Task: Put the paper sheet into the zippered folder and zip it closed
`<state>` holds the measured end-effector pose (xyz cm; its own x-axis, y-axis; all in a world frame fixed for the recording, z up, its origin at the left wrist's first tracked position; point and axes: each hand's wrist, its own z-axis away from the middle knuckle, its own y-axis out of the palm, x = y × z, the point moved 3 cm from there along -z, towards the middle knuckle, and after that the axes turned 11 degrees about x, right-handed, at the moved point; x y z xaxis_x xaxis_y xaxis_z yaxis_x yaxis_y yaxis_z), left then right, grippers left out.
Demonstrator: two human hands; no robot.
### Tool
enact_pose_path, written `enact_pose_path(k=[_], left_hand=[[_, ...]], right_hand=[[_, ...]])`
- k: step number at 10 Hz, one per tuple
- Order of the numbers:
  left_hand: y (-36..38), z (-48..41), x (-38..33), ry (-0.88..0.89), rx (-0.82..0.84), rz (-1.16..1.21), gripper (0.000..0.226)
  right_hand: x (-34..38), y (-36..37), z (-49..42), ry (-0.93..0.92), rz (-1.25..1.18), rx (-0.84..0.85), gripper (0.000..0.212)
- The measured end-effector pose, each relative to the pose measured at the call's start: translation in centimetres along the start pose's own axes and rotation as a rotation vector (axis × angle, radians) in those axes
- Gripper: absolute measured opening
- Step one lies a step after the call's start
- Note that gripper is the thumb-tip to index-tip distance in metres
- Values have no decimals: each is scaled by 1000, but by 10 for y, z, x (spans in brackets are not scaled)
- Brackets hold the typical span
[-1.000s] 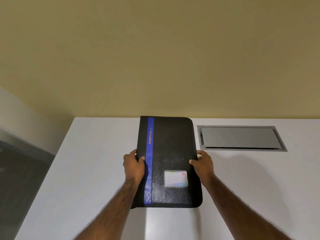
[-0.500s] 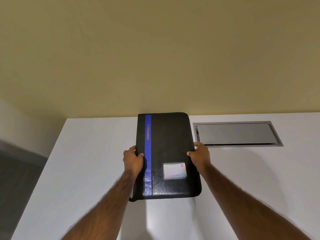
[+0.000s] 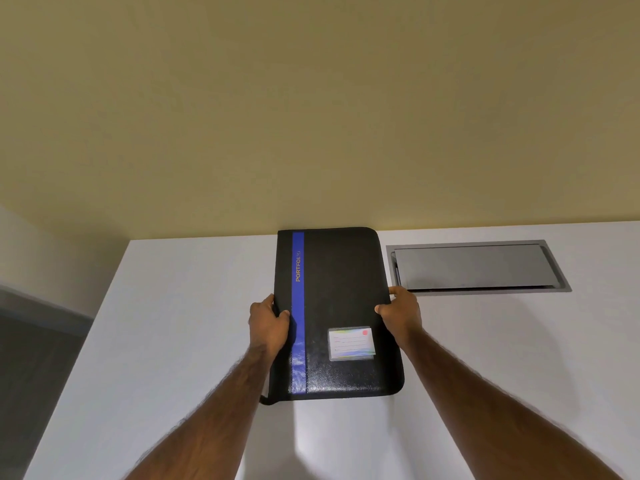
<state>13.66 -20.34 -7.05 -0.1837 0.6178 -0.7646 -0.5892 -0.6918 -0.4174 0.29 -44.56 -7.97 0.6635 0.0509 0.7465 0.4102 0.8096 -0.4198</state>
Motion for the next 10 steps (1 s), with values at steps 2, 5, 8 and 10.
enact_pose_path(k=[2, 5, 8, 10], left_hand=[[10, 15, -5, 95, -70, -435, 52], [40, 32, 28, 321, 55, -909, 74], [54, 51, 53, 296, 33, -989, 74], [52, 56, 48, 311, 41, -933, 78]], right_hand=[[2, 7, 10, -40, 294, -41, 38], [-23, 57, 51, -369, 1001, -2, 79], [-36, 66, 63, -269, 997, -26, 81], [-33, 58, 63, -291, 991, -34, 88]])
